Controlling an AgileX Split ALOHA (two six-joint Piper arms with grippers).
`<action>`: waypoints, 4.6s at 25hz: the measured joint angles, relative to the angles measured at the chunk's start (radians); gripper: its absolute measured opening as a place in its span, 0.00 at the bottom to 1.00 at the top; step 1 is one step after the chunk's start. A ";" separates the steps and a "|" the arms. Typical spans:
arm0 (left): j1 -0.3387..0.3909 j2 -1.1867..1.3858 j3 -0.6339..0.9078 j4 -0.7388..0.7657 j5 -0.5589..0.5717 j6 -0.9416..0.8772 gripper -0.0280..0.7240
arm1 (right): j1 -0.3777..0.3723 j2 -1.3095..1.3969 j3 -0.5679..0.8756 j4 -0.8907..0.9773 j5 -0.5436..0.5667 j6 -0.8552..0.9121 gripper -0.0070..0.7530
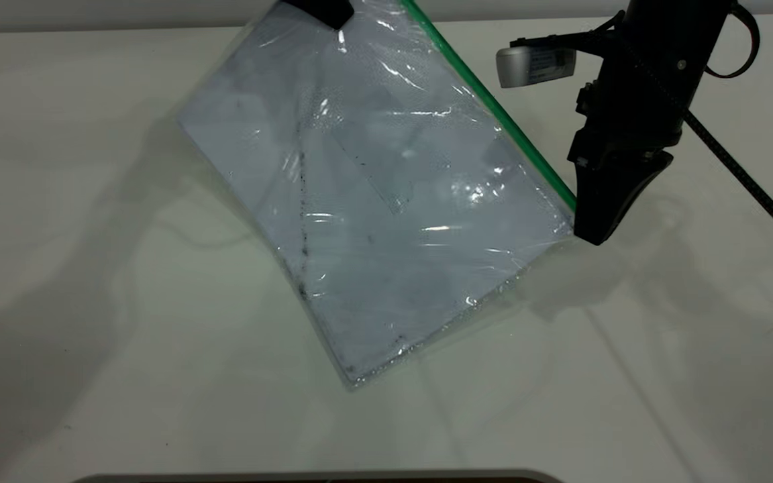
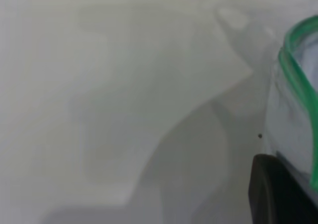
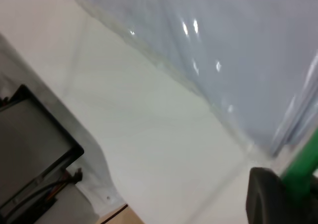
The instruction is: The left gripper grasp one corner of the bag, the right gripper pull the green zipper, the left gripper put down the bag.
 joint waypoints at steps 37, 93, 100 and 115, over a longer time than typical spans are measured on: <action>-0.055 -0.572 -0.006 0.710 0.068 -1.057 0.80 | -0.006 -0.695 -0.238 -0.212 0.004 0.212 0.79; -0.056 -2.318 1.621 0.765 0.073 -1.417 0.80 | -0.006 -2.298 0.897 -0.201 0.189 0.486 0.79; -0.056 -2.331 1.676 0.761 0.045 -1.412 0.80 | -0.006 -2.298 0.897 -0.201 0.188 0.486 0.79; 0.077 -2.399 1.676 0.758 0.041 -1.412 0.80 | -0.027 -2.298 0.897 -0.201 0.188 0.489 0.79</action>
